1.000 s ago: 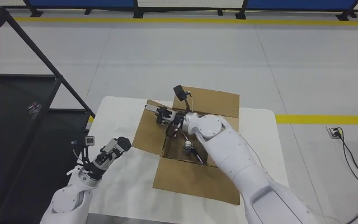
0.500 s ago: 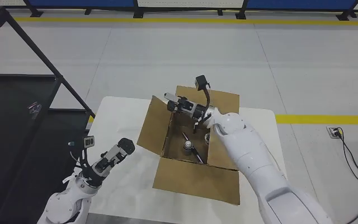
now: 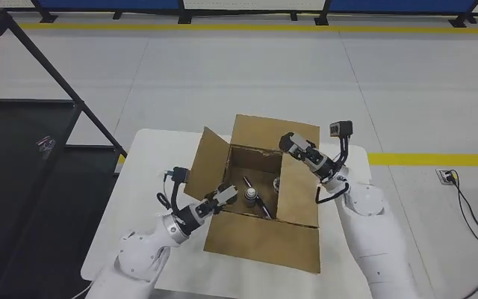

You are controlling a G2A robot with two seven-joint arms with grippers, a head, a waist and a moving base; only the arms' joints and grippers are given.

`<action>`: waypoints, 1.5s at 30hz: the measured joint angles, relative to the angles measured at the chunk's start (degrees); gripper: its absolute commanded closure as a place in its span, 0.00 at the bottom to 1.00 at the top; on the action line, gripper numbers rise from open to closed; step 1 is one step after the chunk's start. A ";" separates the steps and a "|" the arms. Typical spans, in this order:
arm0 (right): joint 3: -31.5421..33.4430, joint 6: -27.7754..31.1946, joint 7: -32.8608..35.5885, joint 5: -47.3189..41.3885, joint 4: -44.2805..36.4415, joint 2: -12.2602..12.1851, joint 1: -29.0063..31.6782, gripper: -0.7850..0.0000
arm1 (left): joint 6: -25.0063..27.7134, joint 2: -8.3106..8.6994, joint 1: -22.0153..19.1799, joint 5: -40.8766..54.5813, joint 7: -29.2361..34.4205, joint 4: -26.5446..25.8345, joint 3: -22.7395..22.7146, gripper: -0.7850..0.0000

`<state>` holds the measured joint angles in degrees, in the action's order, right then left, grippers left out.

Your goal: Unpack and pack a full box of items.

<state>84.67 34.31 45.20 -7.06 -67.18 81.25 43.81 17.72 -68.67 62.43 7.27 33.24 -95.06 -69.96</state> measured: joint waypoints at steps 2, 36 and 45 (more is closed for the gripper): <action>1.67 -3.08 -1.27 1.50 -5.53 -0.55 3.73 0.00 | -1.22 -0.24 -1.19 -0.80 -1.04 0.70 1.42 0.00; 16.06 -0.87 2.55 -6.57 -19.05 -4.48 17.09 0.00 | -15.02 -6.27 -23.69 1.19 6.24 23.09 21.23 0.00; 18.93 -0.39 1.52 -9.20 -21.04 -5.60 20.81 0.00 | -8.64 -11.05 -29.73 2.44 3.15 35.14 29.11 0.00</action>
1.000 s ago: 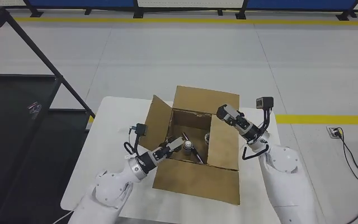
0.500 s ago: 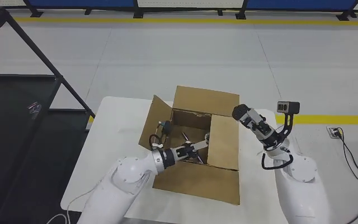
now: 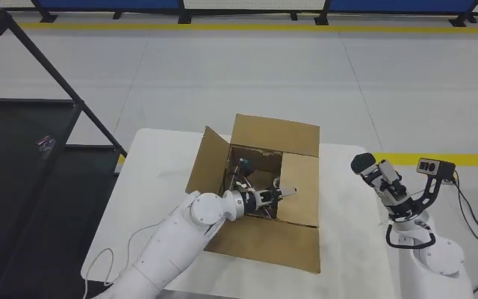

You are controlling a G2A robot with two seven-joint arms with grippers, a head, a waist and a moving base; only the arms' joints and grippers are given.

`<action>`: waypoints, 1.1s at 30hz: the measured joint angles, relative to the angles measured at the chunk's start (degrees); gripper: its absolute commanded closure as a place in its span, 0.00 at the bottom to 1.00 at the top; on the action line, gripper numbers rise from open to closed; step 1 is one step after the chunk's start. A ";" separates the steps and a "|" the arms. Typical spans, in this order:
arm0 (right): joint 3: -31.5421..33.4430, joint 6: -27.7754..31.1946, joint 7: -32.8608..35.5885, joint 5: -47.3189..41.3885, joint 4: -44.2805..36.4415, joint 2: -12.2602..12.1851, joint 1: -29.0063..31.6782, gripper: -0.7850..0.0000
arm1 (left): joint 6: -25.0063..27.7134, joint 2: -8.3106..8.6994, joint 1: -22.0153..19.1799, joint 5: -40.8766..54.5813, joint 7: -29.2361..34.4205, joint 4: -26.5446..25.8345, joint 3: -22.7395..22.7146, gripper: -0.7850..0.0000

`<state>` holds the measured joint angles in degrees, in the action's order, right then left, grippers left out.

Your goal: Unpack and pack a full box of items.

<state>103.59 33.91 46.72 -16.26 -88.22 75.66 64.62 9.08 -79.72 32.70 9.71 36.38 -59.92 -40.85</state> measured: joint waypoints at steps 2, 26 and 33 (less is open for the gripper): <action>-0.04 0.02 -0.21 -0.22 -0.13 -0.19 0.20 0.00 | 1.36 -1.07 -1.07 1.10 -0.54 1.94 1.12 0.00; 2.48 5.31 -4.48 -5.33 2.04 -2.30 2.42 0.00 | 8.90 -7.80 -6.77 2.62 -6.71 4.04 3.81 0.00; 7.73 8.57 -7.58 -8.32 0.82 -2.95 7.28 0.00 | 11.00 -12.35 -9.96 5.27 -7.58 10.79 7.78 0.00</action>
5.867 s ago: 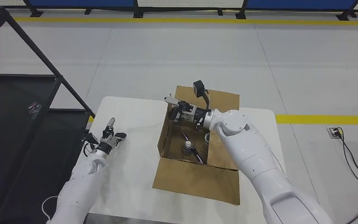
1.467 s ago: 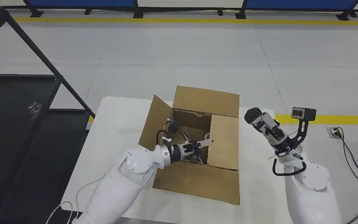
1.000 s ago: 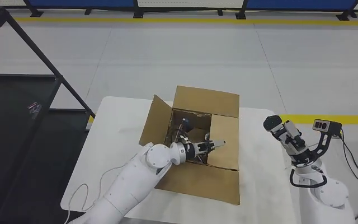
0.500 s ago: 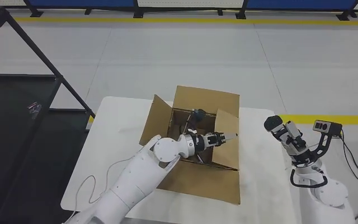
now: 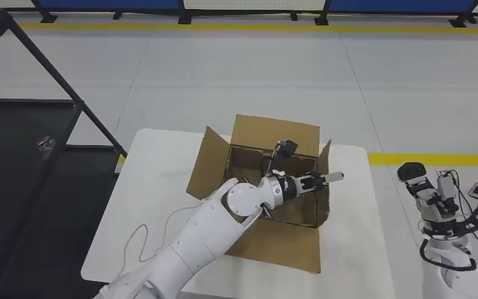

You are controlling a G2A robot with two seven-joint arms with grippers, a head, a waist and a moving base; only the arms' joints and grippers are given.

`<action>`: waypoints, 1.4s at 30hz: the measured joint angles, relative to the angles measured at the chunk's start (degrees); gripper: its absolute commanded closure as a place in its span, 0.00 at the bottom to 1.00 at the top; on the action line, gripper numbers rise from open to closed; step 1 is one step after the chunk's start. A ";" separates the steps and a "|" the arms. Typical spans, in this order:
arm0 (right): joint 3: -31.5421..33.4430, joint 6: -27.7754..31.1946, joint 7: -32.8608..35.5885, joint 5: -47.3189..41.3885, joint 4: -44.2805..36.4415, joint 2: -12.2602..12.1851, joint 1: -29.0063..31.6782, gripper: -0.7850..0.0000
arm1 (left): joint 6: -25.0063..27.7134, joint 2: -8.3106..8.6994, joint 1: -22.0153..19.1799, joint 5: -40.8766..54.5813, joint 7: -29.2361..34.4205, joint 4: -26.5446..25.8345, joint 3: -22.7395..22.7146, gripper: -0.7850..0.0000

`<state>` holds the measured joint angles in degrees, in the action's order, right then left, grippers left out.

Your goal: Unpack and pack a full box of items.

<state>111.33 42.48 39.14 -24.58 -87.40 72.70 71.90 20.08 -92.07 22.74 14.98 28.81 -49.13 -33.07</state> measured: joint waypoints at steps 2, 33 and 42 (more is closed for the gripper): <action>1.18 0.26 -0.61 -0.32 -0.38 -0.17 1.38 0.00 | 0.28 -1.66 -1.04 0.84 0.39 2.82 1.36 0.00; 0.38 -0.42 -3.50 0.00 1.14 -1.81 3.22 0.00 | 3.06 -16.69 -11.08 4.41 8.24 30.10 3.85 0.00; -2.54 -5.99 0.15 2.64 -0.61 -2.56 1.17 0.00 | 10.48 -13.73 -14.41 5.56 11.97 30.09 -1.39 0.00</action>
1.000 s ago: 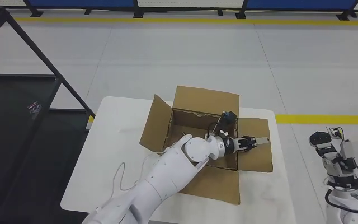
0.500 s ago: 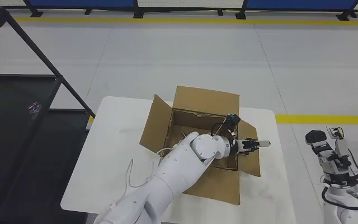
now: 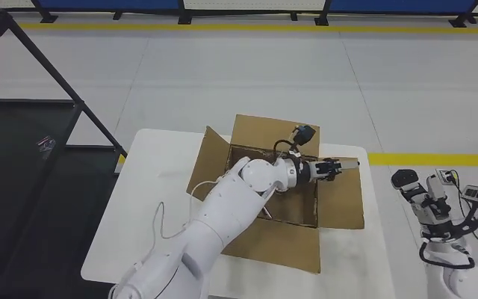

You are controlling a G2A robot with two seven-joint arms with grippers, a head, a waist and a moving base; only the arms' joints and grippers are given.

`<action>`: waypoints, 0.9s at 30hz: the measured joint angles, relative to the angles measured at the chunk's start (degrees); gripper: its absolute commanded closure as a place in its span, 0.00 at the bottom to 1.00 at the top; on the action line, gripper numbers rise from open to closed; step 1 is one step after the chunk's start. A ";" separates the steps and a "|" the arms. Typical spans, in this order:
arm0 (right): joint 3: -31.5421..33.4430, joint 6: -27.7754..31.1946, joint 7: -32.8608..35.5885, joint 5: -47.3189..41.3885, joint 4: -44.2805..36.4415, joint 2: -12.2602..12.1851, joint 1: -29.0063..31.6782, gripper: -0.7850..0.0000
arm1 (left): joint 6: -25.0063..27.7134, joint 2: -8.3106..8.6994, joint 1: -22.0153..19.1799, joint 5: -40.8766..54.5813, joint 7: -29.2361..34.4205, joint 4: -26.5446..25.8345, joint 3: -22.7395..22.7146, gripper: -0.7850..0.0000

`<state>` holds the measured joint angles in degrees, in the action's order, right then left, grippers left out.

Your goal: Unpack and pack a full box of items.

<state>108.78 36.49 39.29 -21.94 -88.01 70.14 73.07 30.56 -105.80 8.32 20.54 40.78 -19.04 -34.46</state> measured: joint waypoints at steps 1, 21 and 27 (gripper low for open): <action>-0.63 -0.56 0.63 0.46 -0.35 -0.09 -0.34 0.00 | 1.09 0.70 -0.23 0.00 0.29 -0.24 -0.84 0.00; -10.59 -17.17 5.40 16.80 4.50 -1.76 -9.58 0.00 | -2.44 21.41 31.23 -15.05 -5.16 -50.69 -29.84 0.00; -12.75 -19.95 5.50 17.94 7.30 -2.02 -11.36 0.00 | -10.11 24.24 47.94 -15.70 -2.39 -73.58 -38.85 0.00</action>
<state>96.03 16.54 44.79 -4.00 -80.71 68.13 61.71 20.45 -81.56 56.26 4.84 38.39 -92.62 -73.31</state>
